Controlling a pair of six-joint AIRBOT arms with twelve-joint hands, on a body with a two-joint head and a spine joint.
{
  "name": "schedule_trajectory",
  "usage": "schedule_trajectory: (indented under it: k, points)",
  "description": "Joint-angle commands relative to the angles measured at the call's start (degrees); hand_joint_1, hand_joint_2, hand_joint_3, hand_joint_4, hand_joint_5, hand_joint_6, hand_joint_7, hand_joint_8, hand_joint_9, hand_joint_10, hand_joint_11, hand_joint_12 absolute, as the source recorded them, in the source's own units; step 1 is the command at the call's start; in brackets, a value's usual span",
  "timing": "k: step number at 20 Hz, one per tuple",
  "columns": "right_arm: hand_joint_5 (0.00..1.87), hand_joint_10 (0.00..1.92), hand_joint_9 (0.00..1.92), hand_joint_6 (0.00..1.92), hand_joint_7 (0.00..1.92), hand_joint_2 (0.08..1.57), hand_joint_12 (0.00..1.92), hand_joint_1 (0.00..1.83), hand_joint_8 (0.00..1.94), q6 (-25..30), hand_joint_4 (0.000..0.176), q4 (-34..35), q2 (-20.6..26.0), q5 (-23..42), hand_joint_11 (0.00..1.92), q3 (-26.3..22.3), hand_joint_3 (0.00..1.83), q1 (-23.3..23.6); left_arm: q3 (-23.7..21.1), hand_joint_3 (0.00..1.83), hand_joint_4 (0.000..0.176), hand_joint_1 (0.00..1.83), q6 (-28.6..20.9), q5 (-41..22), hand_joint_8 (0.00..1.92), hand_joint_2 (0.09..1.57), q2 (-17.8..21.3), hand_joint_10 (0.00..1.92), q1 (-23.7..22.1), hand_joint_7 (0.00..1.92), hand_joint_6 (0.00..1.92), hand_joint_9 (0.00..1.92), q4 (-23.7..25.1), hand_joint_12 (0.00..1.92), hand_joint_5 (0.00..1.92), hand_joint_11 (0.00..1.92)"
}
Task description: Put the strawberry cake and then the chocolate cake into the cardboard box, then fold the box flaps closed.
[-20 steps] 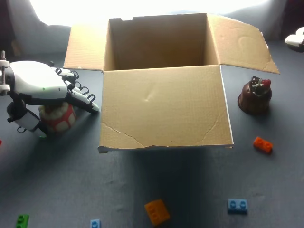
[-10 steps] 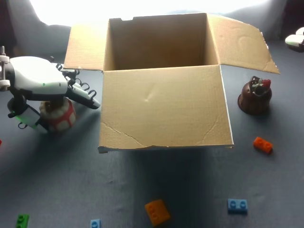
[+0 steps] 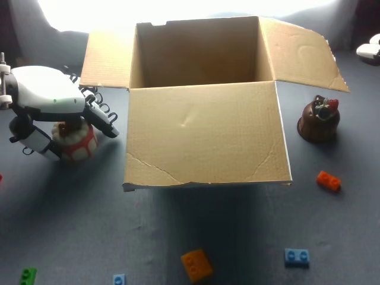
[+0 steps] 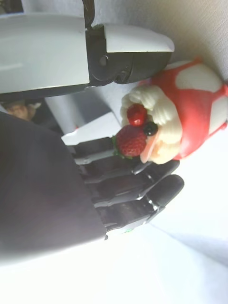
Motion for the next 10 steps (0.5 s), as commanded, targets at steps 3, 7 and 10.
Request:
schedule_trajectory:
  k: [3,7,10]
  points:
    - [0.12,0.01,0.15,0.0,0.14,1.07,0.58,0.65,0.0,-0.16,0.0,0.71,0.64,6.76,0.0,-0.01,0.0,0.48,0.15,0.0,0.067,1.32,0.06,-0.55,0.0,0.98,0.37,0.8,-0.05,0.55,0.0,0.35,-2.72,1.49,0.52,0.12]
    - [0.12,0.02,0.17,0.0,0.15,1.07,0.58,0.64,0.01,-0.18,0.0,0.71,0.64,6.76,0.0,-0.01,0.0,0.48,0.14,0.01,0.035,1.37,0.06,-0.54,0.81,1.06,0.37,1.33,-0.04,0.45,0.45,0.41,-2.72,1.62,0.6,0.38]
    - [0.12,0.02,0.17,0.0,0.15,1.07,0.58,0.64,0.01,-0.19,0.0,0.71,0.64,6.77,0.0,-0.01,0.0,0.48,0.14,0.01,0.022,1.38,0.06,-0.54,1.36,1.09,0.37,1.57,-0.04,0.29,1.06,0.39,-2.72,1.83,0.41,0.38]
